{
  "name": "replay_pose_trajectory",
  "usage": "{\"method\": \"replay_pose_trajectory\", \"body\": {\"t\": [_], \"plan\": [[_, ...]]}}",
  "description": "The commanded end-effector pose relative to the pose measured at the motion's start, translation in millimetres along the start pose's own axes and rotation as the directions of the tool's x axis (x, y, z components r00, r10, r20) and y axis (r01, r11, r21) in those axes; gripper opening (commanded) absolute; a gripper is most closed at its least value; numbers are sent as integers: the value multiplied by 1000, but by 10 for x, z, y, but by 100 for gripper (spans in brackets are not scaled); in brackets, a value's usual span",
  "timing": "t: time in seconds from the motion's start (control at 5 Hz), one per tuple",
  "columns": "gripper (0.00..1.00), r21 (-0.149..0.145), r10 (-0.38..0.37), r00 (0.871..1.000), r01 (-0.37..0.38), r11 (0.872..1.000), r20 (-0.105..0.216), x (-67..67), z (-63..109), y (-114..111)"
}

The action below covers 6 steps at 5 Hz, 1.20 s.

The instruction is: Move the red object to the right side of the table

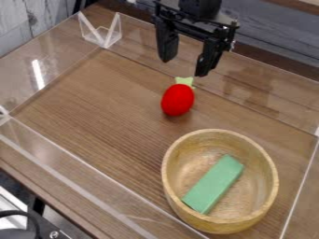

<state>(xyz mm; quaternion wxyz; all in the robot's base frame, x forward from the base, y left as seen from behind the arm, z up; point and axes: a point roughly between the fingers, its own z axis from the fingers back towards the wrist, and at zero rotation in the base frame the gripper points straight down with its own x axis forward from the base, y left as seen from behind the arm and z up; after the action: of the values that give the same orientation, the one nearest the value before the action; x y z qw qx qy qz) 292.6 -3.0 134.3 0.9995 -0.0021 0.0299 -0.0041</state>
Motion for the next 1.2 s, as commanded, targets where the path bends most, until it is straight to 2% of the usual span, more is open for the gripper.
{"method": "replay_pose_trajectory", "body": {"t": [0.0, 0.2, 0.6, 0.8, 1.0], "plan": [[100, 1, 0, 1000, 0, 1000, -6, -23, -24, 107], [100, -3, 19, 1000, -19, 1000, 7, -91, -32, 361], [100, 28, 121, 990, -123, 992, 65, -192, 36, 1223], [100, 27, 151, 983, -155, 988, 101, -155, 71, 1655], [100, 29, 151, 983, -154, 988, 105, -94, -42, 1948]]}}
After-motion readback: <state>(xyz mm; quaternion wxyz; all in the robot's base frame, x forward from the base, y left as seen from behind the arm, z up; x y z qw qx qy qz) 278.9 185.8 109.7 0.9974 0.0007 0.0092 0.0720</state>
